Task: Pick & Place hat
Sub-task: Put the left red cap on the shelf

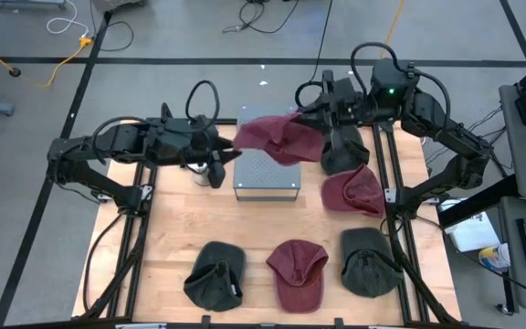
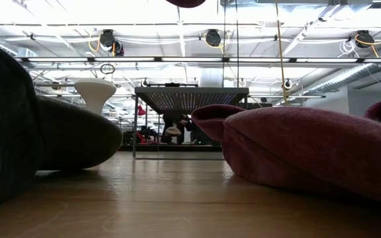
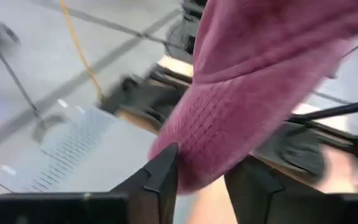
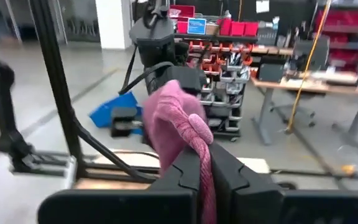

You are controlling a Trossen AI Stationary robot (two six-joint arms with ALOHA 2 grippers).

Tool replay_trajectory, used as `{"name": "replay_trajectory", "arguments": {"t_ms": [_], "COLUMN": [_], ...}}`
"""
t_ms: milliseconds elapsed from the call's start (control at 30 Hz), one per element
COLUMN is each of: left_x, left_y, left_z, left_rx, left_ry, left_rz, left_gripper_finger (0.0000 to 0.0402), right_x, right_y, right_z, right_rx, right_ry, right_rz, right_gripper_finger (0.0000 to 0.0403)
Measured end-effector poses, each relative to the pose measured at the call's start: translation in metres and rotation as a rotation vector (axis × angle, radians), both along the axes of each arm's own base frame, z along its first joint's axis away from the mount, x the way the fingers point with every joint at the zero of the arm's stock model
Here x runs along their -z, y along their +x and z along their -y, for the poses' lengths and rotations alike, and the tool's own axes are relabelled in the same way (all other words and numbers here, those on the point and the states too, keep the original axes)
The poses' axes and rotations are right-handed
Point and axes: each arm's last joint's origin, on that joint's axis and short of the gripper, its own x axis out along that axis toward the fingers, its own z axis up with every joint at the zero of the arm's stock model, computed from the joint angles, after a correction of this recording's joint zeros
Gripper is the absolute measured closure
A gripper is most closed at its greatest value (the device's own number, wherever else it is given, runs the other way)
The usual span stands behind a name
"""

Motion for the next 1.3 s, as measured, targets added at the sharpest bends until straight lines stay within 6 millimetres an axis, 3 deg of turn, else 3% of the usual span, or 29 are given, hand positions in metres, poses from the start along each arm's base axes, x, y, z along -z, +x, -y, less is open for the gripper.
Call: {"name": "replay_trajectory", "arguments": {"t_ms": [300,600,867,1300], "left_x": [-0.001,-0.009,-0.014,-0.028], "left_y": [0.002,0.003,0.002,-0.037], "left_z": [0.008,0.013,0.017,0.015], "left_rx": [0.147,0.167,0.121,0.056], "left_ry": [-0.340,-0.545,-0.517,-0.405], "left_rz": [0.047,0.137,0.190,0.223], "left_gripper_finger": [0.0226,0.0220,0.0220,0.0220], "right_x": [0.005,0.007,0.023,0.064], "right_y": [0.001,0.010,0.040,0.094], "right_z": [-0.002,-0.005,0.006,0.051], "right_rx": [0.128,0.320,0.498,0.694], "right_ry": [-0.449,-0.766,-0.897,-1.023], "right_rz": [-0.056,-0.148,-0.294,-0.501], "right_gripper_finger": [0.0402,0.0402,0.0402,0.0403]}}
